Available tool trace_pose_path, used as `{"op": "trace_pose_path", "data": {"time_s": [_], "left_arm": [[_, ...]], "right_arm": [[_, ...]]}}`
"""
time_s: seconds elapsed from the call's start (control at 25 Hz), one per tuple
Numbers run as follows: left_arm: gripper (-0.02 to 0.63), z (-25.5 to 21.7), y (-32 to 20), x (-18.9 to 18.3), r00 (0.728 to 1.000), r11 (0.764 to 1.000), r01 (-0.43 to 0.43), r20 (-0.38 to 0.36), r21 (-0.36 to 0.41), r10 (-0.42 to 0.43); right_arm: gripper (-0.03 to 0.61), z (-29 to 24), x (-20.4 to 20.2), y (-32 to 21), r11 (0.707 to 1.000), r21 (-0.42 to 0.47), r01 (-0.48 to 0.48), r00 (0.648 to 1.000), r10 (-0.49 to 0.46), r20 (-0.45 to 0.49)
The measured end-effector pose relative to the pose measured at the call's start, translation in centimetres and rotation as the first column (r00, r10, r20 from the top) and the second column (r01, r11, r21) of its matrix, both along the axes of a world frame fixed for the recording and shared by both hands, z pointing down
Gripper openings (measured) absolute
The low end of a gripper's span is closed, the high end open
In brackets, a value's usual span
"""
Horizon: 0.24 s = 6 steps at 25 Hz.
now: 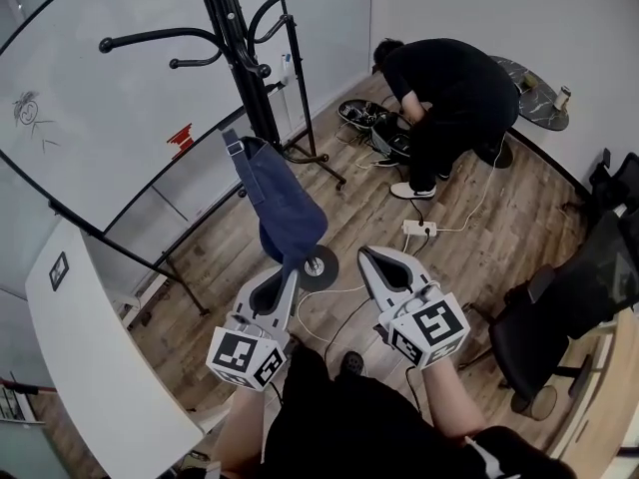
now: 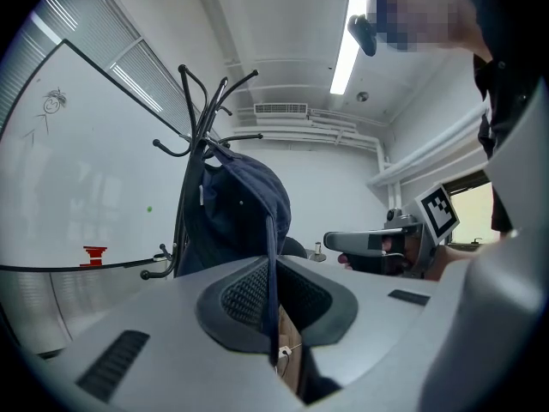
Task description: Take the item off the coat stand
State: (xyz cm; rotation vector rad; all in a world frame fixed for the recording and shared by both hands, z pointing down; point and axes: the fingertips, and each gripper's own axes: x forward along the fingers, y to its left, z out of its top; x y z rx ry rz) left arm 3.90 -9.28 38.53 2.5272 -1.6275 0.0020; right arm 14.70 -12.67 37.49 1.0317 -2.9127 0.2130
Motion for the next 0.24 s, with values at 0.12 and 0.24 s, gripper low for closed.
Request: {"op": "trace_pose_path", "data": {"time_s": [0.12,0.24], "left_arm": [[0.031,0.6,1.2,1.0,1.000,1.000,0.007,0.002,-0.005,-0.007],[0.031,1.5,3.2,3.3,1.000,1.000,0.015,0.016,-0.011,-0.015]], "right_arm": [[0.031,0.8,0.8,1.0,1.000,-0.020,0.006,1.000,-0.006,0.002],[0.031,1.8,2.8,2.8,0.999,-0.020,0.025,1.000,-0.025,0.006]]}}
